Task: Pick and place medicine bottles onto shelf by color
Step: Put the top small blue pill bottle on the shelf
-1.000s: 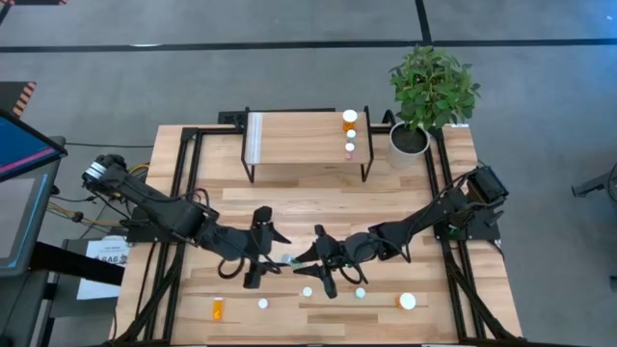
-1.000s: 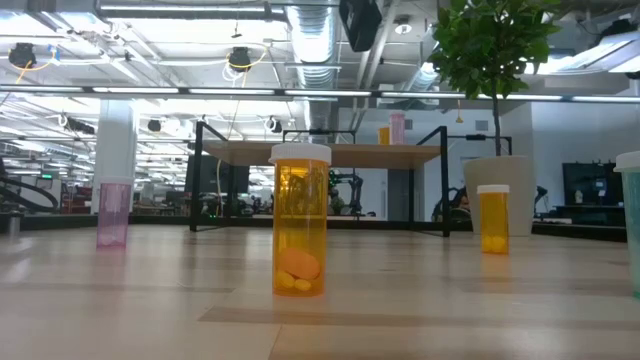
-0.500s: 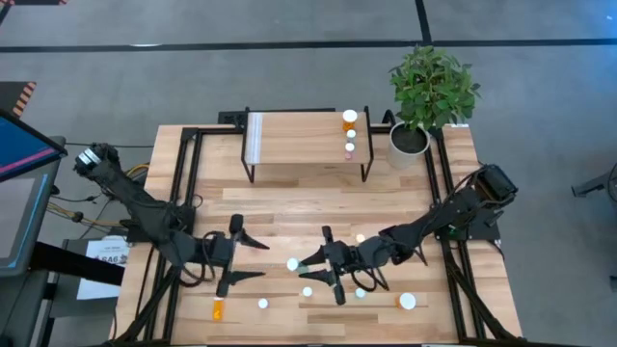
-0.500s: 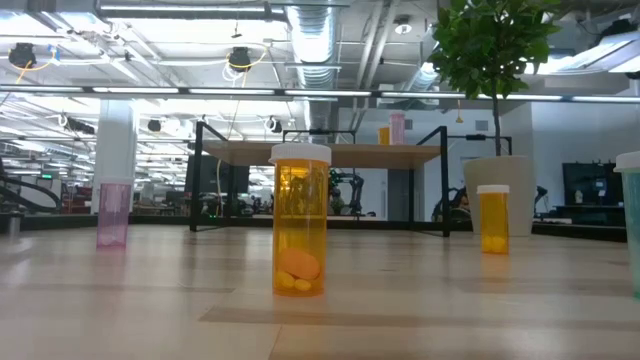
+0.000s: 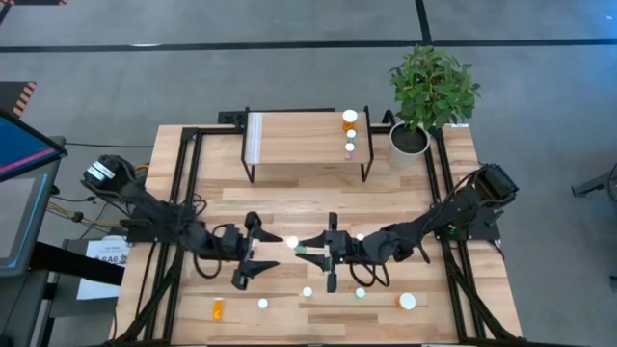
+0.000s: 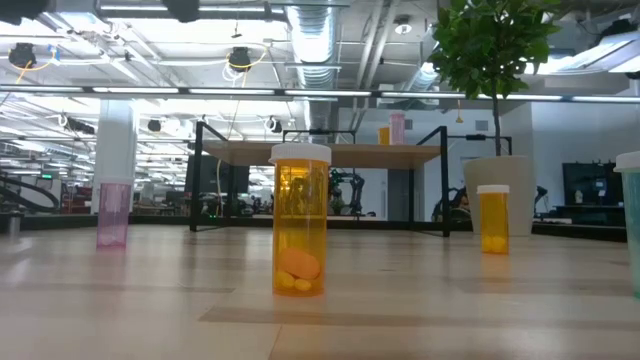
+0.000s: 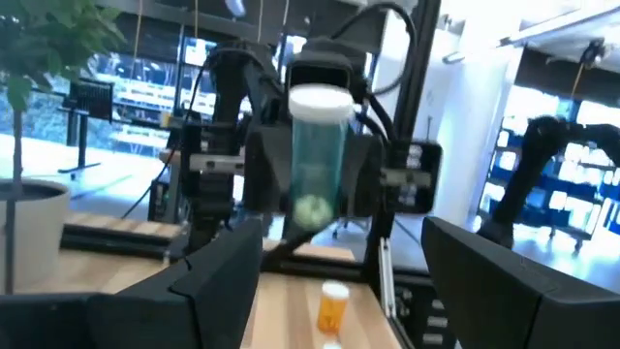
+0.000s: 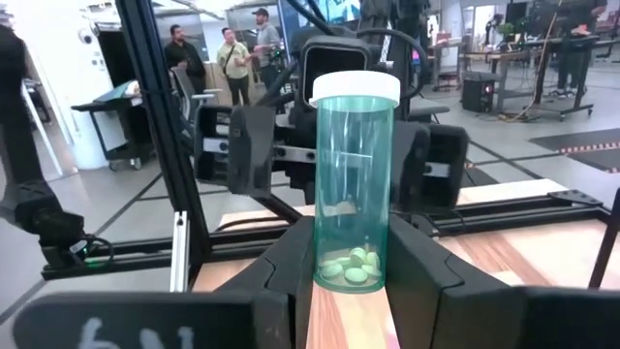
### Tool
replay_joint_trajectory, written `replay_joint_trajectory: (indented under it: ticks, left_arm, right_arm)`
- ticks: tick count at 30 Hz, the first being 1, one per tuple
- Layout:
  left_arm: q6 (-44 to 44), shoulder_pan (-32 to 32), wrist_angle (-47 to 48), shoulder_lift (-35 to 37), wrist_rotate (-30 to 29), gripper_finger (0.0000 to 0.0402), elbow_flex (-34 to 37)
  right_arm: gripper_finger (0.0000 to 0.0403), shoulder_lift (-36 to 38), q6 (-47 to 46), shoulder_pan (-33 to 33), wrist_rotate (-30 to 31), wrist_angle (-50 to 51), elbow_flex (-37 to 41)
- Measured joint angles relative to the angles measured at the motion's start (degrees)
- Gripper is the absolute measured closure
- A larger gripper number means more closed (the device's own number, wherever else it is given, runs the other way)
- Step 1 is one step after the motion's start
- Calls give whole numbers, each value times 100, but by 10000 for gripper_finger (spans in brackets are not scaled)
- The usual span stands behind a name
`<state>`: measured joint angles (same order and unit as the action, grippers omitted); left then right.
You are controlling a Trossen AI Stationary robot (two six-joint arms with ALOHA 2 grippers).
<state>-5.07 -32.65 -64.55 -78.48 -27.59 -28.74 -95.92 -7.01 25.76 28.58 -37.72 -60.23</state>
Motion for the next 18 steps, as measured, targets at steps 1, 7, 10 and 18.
replay_joint_trajectory:
  ticks: [1,7,10,18]
  left_arm:
    - [-14,62,-25,-117,56,131,-84]
    - [-14,264,21,-597,330,131,-614]
    - [83,274,130,-615,444,131,-736]
    - [207,368,123,-614,405,131,-769]
  right_arm:
    - [284,0,-1,0,1,11,0]
    - [284,0,-42,50,14,52,0]
    - [284,9,-46,63,8,94,0]
    - [284,-7,-93,36,7,189,2]
